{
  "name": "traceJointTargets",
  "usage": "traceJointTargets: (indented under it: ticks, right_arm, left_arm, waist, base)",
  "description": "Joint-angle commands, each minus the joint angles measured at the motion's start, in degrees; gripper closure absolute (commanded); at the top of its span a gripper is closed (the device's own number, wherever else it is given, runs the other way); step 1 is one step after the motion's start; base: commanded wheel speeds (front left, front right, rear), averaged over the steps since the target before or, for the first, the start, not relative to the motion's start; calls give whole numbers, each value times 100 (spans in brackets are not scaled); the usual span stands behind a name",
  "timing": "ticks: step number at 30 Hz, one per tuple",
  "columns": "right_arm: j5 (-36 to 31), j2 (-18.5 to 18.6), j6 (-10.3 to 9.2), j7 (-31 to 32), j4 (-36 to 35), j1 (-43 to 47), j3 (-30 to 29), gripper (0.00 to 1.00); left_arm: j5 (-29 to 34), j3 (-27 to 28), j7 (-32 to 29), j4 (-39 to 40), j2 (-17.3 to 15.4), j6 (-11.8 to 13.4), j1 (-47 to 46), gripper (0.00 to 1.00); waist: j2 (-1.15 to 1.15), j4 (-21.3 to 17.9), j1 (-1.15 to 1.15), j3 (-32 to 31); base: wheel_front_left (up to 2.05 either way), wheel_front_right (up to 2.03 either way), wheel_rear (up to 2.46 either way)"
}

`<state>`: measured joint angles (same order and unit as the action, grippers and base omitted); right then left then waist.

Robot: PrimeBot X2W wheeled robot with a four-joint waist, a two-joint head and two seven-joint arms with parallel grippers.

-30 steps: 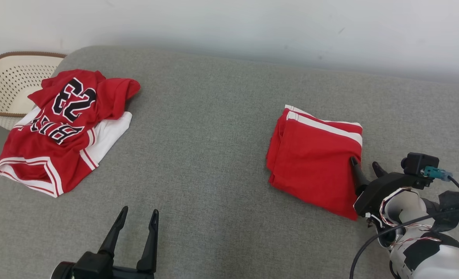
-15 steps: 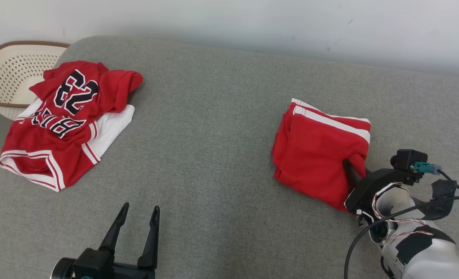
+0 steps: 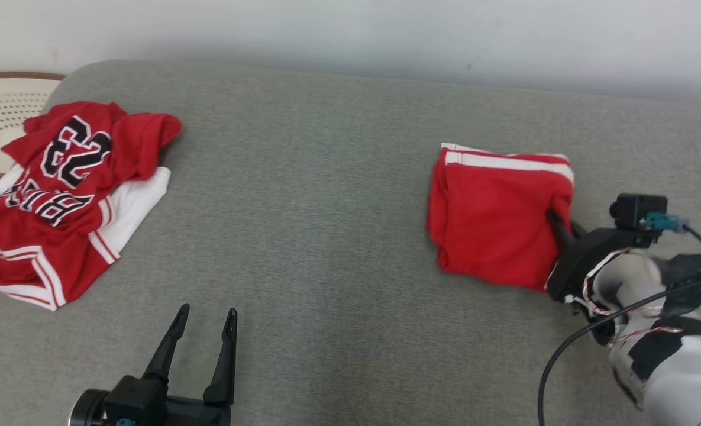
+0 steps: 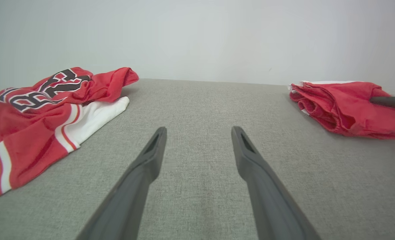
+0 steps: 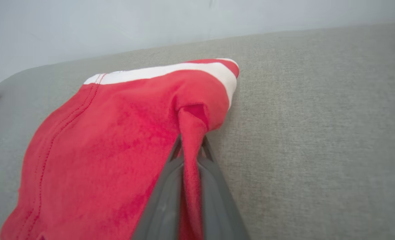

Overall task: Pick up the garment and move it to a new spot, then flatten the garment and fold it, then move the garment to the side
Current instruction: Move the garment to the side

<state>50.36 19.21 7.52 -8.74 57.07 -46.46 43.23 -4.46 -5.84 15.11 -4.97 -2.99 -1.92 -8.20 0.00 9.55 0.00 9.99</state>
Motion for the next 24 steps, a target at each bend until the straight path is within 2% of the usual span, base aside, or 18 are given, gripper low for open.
traceJointTargets:
  ticks: [1, 5, 12, 24]
  right_arm:
    - [-61, 166, -6, 10, -33, -138, 139, 100]
    - [-249, 496, -6, 125, -110, -428, 618, 100]
    - [-442, 799, -6, 240, -161, -956, 1169, 100]
    - [-467, 1563, -6, 286, -123, -1950, 1831, 100]
  left_arm:
    - [52, 19, 6, 52, -29, -8, -48, 0]
    - [116, 39, 6, 172, -72, -20, -111, 0]
    - [203, 72, 6, 308, -198, -35, -196, 0]
    - [68, 179, 6, 758, -309, -66, -358, 0]
  waist:
    - [0, -193, 0, 88]
    - [0, -413, 0, 203]
    - [0, -638, 0, 427]
    - [0, -698, 0, 920]
  base:
    - [0, 0, 0]
    - [0, 0, 0]
    - [0, 0, 0]
    - [0, 0, 0]
